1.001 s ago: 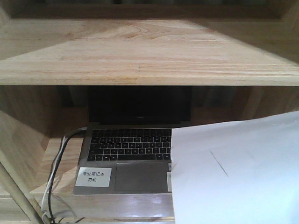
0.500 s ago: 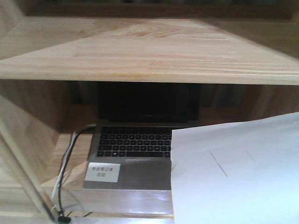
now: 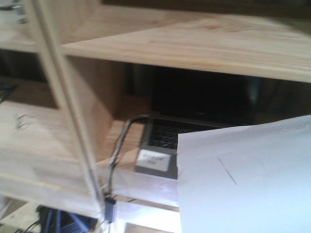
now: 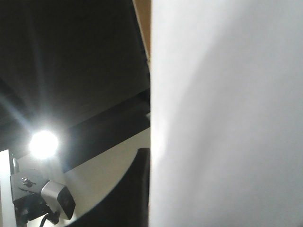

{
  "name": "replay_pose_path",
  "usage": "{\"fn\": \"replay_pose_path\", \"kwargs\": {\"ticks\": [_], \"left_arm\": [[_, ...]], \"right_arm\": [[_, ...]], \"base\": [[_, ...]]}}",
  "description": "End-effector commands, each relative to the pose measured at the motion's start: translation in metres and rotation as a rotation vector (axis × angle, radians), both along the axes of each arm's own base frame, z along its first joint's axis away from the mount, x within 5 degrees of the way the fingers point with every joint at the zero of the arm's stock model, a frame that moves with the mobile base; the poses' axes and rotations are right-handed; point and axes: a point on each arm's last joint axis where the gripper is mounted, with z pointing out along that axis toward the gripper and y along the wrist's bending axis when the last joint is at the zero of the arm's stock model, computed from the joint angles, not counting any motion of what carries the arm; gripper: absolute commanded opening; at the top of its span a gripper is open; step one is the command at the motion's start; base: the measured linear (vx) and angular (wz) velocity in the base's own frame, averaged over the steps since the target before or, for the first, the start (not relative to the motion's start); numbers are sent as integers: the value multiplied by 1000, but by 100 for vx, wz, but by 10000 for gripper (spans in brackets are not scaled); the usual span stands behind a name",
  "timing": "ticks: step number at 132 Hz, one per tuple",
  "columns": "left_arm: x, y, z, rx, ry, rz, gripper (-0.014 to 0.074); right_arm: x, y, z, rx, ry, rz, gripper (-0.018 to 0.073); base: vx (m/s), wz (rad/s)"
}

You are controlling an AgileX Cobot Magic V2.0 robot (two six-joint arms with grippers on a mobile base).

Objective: Grab stapler and paper to desk for stapling
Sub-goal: 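Turn the base toward the wooden desk with the monitor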

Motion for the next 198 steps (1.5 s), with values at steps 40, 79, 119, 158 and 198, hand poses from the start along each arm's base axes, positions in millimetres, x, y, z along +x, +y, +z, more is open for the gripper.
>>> {"fn": "replay_pose_path", "kwargs": {"ticks": [40, 79, 119, 158, 198], "left_arm": [[0, 0, 17, -76, -93, -5, -6], [0, 0, 17, -76, -93, -5, -6], [0, 0, 17, -76, -93, -5, -6], [0, 0, 17, -76, -93, -5, -6], [0, 0, 17, -76, -93, -5, -6]], "right_arm": [[-3, -1, 9, 15, -47, 2, -6], [-3, -1, 9, 15, -47, 2, -6], [-3, -1, 9, 15, -47, 2, -6], [-5, -1, 10, 17, -68, 11, -6], [-5, -1, 10, 17, -68, 11, -6]], "base": [[-12, 45], [-14, 47], [-16, 57], [-15, 58], [-13, 57]]}}
